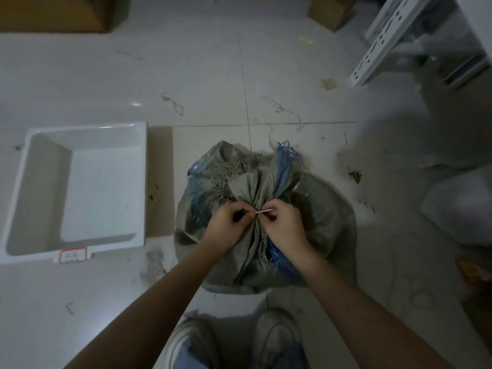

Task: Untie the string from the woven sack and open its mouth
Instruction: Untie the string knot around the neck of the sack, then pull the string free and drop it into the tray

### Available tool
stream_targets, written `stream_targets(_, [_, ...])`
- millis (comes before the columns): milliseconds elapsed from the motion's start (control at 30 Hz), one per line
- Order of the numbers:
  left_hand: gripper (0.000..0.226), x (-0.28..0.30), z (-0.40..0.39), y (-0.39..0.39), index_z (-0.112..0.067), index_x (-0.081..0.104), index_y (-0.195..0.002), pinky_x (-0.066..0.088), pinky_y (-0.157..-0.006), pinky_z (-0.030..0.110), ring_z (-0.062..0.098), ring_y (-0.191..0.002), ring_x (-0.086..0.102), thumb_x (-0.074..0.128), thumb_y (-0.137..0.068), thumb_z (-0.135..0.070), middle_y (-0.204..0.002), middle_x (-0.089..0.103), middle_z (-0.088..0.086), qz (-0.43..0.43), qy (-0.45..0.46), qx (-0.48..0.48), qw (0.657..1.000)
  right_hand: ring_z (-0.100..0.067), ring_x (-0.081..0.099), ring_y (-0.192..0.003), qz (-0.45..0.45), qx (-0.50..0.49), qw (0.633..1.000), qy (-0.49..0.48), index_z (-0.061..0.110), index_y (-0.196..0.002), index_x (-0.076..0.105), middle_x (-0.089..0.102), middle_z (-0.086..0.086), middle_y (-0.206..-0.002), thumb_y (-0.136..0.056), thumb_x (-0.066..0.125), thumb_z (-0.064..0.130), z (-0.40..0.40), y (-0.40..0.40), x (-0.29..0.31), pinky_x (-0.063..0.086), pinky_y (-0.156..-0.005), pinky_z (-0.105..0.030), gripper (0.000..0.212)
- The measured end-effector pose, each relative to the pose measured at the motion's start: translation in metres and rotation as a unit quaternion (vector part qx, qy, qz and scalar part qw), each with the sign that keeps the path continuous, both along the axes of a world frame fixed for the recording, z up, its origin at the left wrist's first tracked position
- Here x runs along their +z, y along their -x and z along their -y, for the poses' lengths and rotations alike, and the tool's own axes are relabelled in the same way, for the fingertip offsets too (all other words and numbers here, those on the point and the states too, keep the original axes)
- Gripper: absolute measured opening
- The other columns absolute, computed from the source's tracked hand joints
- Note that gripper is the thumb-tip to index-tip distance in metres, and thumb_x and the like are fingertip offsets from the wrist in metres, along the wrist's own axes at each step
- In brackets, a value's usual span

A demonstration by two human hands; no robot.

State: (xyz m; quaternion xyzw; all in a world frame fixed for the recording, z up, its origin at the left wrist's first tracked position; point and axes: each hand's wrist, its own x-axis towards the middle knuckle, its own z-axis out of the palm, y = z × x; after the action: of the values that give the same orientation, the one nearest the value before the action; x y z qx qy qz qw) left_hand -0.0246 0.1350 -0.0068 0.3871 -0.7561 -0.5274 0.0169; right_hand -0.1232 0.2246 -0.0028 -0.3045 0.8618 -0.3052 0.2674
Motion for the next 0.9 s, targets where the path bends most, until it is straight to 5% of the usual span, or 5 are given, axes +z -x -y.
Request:
stream_targets(300, [0.009,0.053,0.009,-0.017,-0.020,0.071,-0.091,0.042,-0.084,0.007,0.004,-0.089,0.055,0.064,-0.086,-0.016,-0.102,0.060,0.004,-0.104,0.090,0.096,0.986,-0.013,0.056,-0.080,-0.137,-0.002,0.989,0.063,0.013,-0.091,0.062,0.055,-0.002,-0.096,-0.077,0.070,0.021,-0.008,-0.004,0.051,0.049,-0.065,-0.025,0.018])
stream_targets(367, [0.010,0.074,0.011,-0.018,-0.023,0.065,-0.088,0.048,-0.083,0.017,0.008,-0.083,0.059,0.059,-0.089,-0.014,-0.091,0.064,0.002,-0.138,0.095,0.098,0.981,-0.011,0.057,-0.079,-0.110,0.009,0.988,0.110,0.010,-0.093,0.062,0.056,-0.002,-0.095,-0.079,0.068,0.017,-0.004,-0.008,0.070,0.051,-0.069,-0.023,0.016])
stream_targets(533, [0.012,0.117,0.017,-0.019,-0.020,0.061,-0.088,0.048,-0.069,0.010,-0.003,-0.071,0.058,0.054,-0.093,-0.012,-0.077,0.062,-0.009,-0.220,0.100,0.200,0.950,-0.013,0.064,-0.068,0.094,-0.005,0.986,0.140,0.013,-0.086,0.065,0.066,-0.002,-0.077,-0.090,0.057,0.015,0.013,-0.020,0.127,0.052,-0.061,-0.017,0.009])
stream_targets(667, [0.009,0.143,0.021,-0.018,-0.012,0.061,-0.094,0.043,-0.065,0.003,0.000,-0.071,0.056,0.051,-0.094,-0.012,-0.076,0.058,-0.012,-0.251,0.123,0.257,0.925,-0.019,0.066,-0.065,0.387,-0.067,0.911,0.125,0.005,-0.091,0.064,0.069,-0.011,-0.079,-0.095,0.051,0.024,0.024,-0.027,0.164,0.058,-0.056,-0.022,0.023])
stream_targets(900, [0.014,0.168,0.040,-0.017,-0.025,0.055,-0.080,0.055,-0.069,0.042,0.014,-0.064,0.060,0.053,-0.093,-0.020,-0.065,0.056,-0.002,-0.309,0.000,0.332,0.891,-0.024,0.066,-0.086,0.612,-0.133,0.772,0.109,-0.007,-0.124,0.050,0.067,-0.019,-0.105,-0.097,0.045,0.032,0.045,-0.035,0.178,0.059,-0.066,-0.027,0.048])
